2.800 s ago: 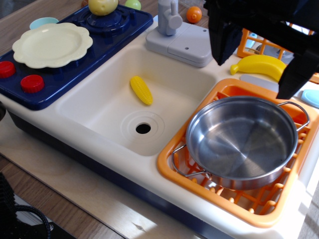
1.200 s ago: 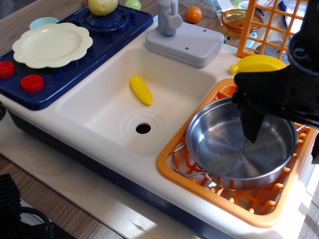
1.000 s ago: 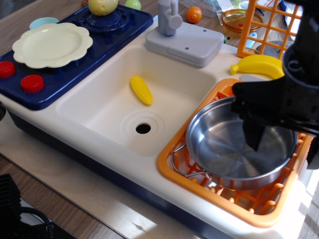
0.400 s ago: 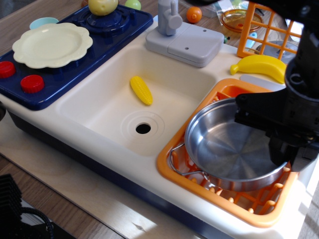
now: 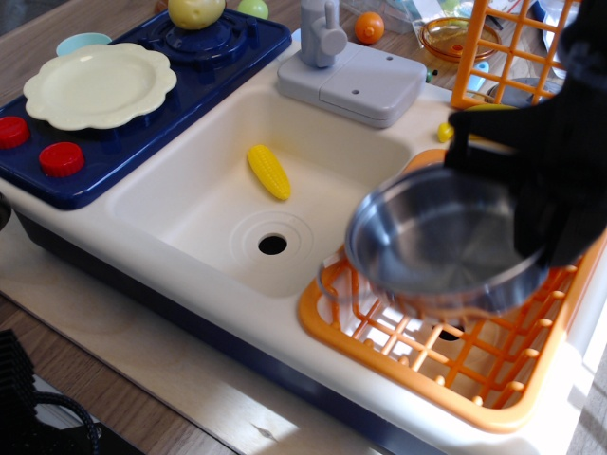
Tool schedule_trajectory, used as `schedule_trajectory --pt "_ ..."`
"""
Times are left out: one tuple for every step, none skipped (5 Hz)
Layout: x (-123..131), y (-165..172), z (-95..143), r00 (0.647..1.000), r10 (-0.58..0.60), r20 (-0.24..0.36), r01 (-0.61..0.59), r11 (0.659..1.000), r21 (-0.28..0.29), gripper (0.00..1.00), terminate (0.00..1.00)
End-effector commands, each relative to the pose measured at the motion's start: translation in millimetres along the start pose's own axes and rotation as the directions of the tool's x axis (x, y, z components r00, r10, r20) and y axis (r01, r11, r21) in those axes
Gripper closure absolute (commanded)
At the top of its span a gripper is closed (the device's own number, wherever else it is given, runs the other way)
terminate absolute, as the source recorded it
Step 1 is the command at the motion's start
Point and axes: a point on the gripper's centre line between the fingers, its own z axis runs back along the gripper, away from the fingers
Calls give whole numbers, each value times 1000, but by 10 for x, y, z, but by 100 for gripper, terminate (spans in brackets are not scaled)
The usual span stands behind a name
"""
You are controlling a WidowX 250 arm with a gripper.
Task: Put pan from drying rack into sink
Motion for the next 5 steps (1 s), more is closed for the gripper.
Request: schedule_trajectory --pt "133 263 479 999 -51 0 51 997 62 100 0" --pt "119 604 500 994 -104 16 103 992 79 100 0" --pt "93 982 432 985 -170 38 165 980 111 100 0" --pt "32 1217 260 974 -212 83 200 971 131 100 0" --pt "-52 1283 9 959 -240 149 224 968 116 0 0"
